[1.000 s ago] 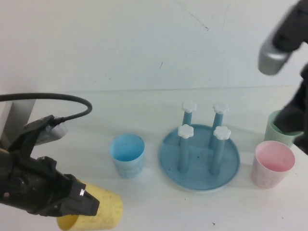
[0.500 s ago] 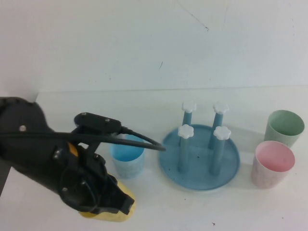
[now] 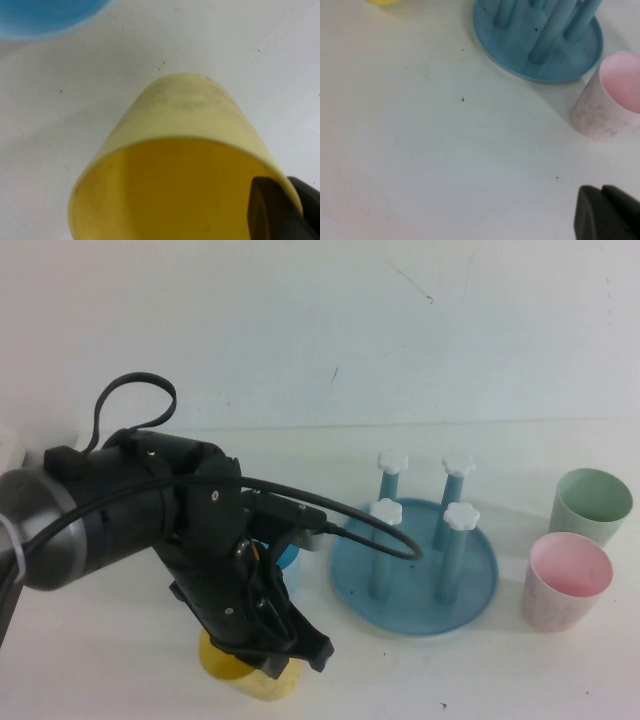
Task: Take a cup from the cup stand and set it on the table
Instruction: Place the cup on the table
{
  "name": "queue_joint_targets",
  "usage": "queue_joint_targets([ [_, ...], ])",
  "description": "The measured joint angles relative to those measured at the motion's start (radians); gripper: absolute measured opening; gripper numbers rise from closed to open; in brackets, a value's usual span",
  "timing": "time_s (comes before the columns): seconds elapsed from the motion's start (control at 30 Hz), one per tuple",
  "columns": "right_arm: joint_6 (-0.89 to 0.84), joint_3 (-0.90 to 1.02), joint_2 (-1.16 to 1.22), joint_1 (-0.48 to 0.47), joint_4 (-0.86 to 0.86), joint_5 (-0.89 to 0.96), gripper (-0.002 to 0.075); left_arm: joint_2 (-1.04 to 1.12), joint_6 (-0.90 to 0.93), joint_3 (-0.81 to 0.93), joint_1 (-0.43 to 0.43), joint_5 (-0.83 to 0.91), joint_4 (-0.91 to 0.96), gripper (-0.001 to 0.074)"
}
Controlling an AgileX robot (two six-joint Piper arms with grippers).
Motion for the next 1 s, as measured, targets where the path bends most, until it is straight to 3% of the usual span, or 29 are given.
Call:
queue_joint_targets([
  [0.27, -0.006, 0.022, -0.004, 0.000, 0.001, -0.025, 0.0000, 0.015, -0.004, -0.009, 0.000, -0.042, -0.005, 0.0028],
  [0.5, -0.008, 0.022, -0.004, 0.000, 0.002, -0.033, 0.0000, 0.015, 0.011, -0.009, 0.000, -0.042, -0.040, 0.0264],
  [0.67, -0.008, 0.022, -0.004, 0.000, 0.002, -0.033, -0.0001, 0.012, 0.041, -0.009, 0.000, -0.063, -0.103, 0.0316],
  [0.8, -0.008, 0.022, -0.004, 0.000, 0.002, -0.035, -0.0001, -0.033, 0.046, -0.009, 0.000, -0.103, -0.127, 0.0286],
  [1.0, -0.008, 0.022, -0.004, 0.000, 0.002, -0.039, -0.0001, -0.164, 0.072, -0.009, 0.000, -0.144, -0.131, 0.0081],
])
